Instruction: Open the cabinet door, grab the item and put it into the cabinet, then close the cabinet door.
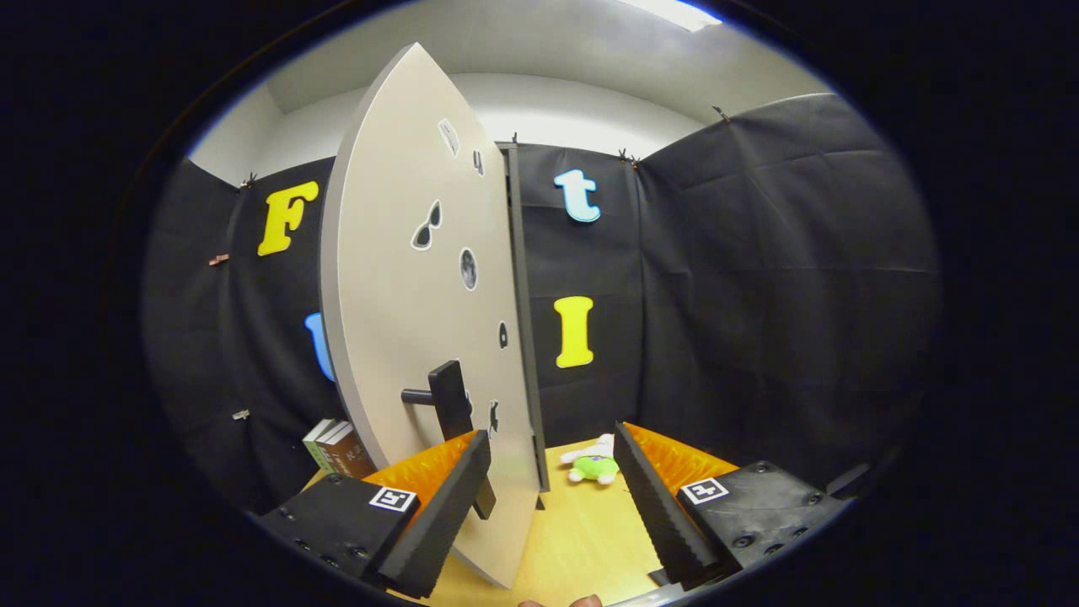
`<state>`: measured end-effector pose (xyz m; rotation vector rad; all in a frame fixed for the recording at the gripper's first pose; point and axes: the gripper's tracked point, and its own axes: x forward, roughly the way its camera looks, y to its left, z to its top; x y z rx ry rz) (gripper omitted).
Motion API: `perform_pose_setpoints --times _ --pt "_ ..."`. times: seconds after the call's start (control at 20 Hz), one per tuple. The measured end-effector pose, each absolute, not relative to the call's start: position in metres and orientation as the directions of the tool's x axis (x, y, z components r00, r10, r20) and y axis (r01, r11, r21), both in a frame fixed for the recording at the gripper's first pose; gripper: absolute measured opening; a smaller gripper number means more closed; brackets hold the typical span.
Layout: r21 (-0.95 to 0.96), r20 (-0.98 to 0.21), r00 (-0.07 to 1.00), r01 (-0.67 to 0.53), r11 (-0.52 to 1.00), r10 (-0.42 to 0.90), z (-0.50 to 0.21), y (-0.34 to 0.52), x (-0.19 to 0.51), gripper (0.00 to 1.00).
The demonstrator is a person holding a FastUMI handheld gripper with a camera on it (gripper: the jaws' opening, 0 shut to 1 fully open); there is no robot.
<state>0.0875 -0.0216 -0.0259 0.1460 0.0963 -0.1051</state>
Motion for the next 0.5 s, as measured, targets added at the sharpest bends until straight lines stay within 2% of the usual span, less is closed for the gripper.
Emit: perform_pose_setpoints --times 0.5 --pt "0.197 -0.093 0.979 -0.161 0.967 0.182 -0.029 0.112 0.149 0.98"
